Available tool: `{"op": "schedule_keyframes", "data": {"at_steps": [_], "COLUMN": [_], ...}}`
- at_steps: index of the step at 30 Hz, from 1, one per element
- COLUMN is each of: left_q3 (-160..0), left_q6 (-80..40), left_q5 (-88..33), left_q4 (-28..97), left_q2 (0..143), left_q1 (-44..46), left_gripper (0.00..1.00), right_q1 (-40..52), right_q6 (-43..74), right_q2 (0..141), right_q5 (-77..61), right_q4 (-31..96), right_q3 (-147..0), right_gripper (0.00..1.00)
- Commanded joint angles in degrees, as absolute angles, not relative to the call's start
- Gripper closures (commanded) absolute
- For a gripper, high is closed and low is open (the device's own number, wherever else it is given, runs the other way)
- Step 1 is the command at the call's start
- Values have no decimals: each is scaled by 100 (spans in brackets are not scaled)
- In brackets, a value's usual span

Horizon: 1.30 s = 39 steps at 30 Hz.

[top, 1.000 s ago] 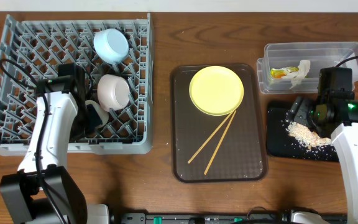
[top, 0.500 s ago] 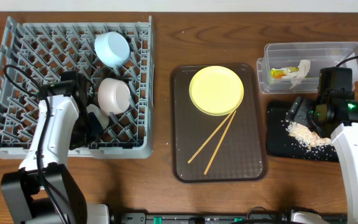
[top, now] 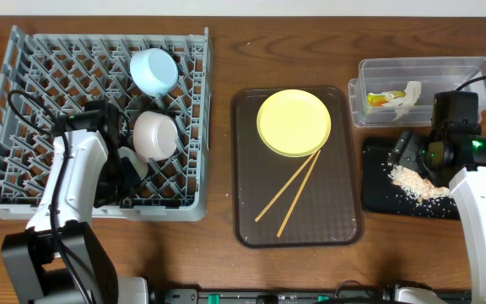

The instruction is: Sort waste into correct bins and load items into the dishwasher rack

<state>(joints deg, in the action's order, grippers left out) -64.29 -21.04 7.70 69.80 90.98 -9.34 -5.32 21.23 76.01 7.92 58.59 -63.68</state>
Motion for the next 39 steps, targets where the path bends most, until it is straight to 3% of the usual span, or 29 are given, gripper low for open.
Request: {"op": "schedule_keyframes", "data": {"at_steps": [1,14,20,21,22,27,32,33,39], "left_q3": [-6305,-6357,-6692,-6740,-6785,-7013,-7048,-7048,-7048], "left_q6": [-2176,-2156,-2147,-2150,-2152,-1907,-1114,-906,49], "left_q5": [797,558,539,528,510,27,-764,-882,-987], "left_q4": [7135,7126,7105,7078,7030,6622,5623,5411,4554], "left_q2": [9139,9113,8844,8761,8670,8165,7695,7658,7848], "left_q1": [-967,-967,-939,-923,-908,-727,-150,32,1363], "left_gripper": [94,94,83,75,72,68,67,63,57], "right_q1": [-604,-604,-604,-604,-604,-604,-604,-604,-604], "right_q6": [2053,2053,2053,2056,2053,2053,2053,2053,2056], "right_q2": [7564,7564,7564,7564,7564,7564,7564,7564,7564], "right_q5": [812,810,810,810,810,810,810,810,808], "right_q4": [5848,5800,5765,5760,5754,5717,5717,5717,5721], "right_q3": [-6407,-6407,-6407,-6407,-6407,-6407,-6407,-6407,-6407], "right_gripper": [14,13,11,11,11,11,10,10,9]}}
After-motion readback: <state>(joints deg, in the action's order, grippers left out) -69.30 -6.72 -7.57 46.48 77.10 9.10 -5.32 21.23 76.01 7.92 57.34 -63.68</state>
